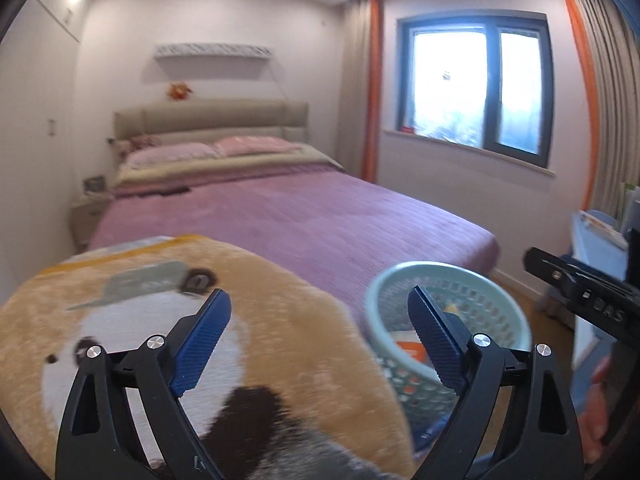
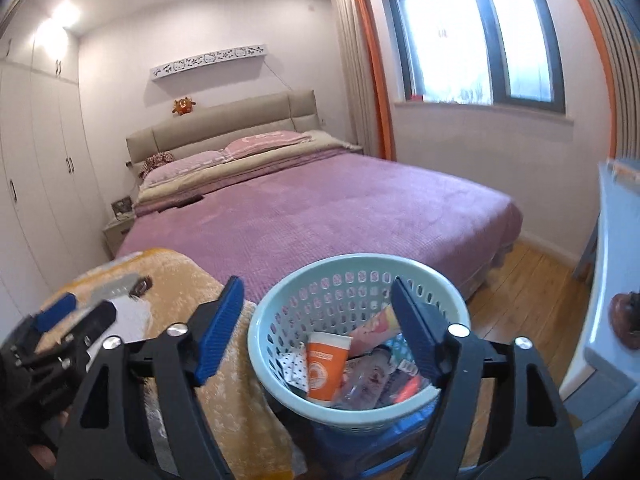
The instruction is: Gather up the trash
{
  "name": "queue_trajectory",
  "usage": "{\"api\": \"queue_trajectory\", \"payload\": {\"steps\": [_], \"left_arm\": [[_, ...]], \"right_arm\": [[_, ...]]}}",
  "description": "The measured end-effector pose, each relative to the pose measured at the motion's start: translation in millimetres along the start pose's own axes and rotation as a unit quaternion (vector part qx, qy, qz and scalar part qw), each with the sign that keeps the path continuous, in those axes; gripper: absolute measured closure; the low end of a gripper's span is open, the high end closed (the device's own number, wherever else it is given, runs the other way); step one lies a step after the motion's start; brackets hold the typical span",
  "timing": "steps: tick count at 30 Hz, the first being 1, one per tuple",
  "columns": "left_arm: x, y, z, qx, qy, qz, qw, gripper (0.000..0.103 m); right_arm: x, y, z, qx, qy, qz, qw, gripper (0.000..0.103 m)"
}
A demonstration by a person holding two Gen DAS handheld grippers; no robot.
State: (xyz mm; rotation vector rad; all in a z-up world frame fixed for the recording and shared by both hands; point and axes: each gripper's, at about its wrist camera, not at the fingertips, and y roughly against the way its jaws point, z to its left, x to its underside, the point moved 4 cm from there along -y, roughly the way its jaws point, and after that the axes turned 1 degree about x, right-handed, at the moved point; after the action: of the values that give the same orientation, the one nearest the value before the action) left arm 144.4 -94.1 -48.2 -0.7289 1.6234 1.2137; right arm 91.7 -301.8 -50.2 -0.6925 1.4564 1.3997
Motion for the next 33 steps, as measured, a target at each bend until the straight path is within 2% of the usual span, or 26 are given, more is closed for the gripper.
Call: {"api": "queue_trajectory", "payload": {"steps": [2, 5, 10, 18, 33], "left_arm": [[3, 5, 4, -0.011, -0.004, -0.010, 0.9999, 0.015], [9, 7, 3, 0.008, -0.010, -0.013, 0.9998, 0.015], [22, 7, -1, 0.005, -0.021, -0.014, 0.9997, 0.015], [21, 12, 3, -0.023, -0.019, -0.027, 0.9992, 0.009], [17, 17, 5, -0.031, -0.011, -0.032, 0.9989, 0.008]], "right_arm": [[2, 6, 4, -0.001, 0.001, -0.013, 1.000, 0.026], [6, 15, 8, 0.007, 0.007, -0.033, 0.999, 0.026], [12, 20, 16, 0.011, 0.015, -0.042, 0.999, 0.026], [6, 32, 27, 0.037, 0.043, -0.076, 0.995, 0.026], [11, 22, 20, 0.036, 0.037, -0.062, 0.997, 0.026]]}}
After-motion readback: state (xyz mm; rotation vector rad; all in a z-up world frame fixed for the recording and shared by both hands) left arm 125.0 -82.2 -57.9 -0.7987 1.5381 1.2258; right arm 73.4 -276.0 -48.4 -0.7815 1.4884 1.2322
